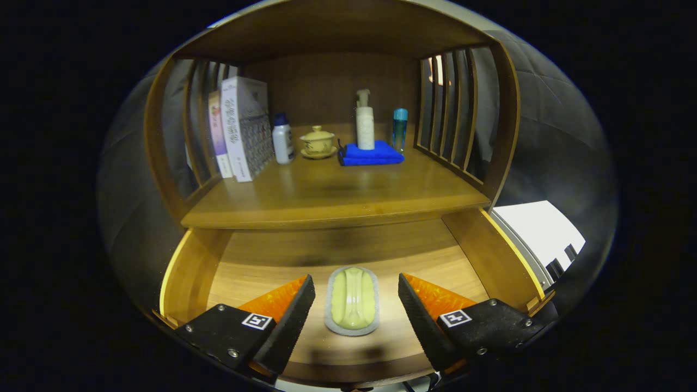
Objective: Pull open the drawer, take out the items inside it, and place them on the countertop above the cabinet.
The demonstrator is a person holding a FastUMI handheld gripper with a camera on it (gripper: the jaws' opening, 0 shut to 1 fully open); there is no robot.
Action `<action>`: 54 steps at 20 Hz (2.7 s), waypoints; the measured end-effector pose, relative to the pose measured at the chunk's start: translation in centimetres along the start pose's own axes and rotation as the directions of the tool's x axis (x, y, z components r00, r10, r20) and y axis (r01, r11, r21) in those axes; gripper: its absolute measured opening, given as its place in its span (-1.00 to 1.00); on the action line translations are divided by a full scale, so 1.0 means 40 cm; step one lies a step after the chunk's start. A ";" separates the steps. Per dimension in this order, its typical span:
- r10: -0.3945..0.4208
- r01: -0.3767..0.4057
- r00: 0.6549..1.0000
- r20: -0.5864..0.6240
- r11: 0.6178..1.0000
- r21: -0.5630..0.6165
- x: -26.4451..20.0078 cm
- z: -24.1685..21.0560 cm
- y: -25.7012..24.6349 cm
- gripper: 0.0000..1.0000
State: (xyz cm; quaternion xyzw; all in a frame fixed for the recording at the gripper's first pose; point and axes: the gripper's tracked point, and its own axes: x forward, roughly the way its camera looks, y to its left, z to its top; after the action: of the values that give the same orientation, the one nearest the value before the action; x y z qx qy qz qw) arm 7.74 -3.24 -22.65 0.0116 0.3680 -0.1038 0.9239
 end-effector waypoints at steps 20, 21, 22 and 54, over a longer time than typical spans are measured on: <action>0.015 -0.022 0.975 -0.222 0.999 -0.031 0.083 -0.162 0.029 -0.65; 0.019 -0.026 0.977 -0.213 0.999 -0.028 0.076 -0.164 0.028 -0.67; 0.022 -0.030 0.980 -0.197 0.999 -0.035 0.067 -0.158 0.028 -0.70; 0.039 -0.001 0.980 0.193 0.982 -0.191 0.264 0.428 0.079 -0.60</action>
State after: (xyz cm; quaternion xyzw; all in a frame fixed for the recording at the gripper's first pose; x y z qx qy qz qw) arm 27.44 -3.76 -17.57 -0.0832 0.2832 -0.0597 0.9536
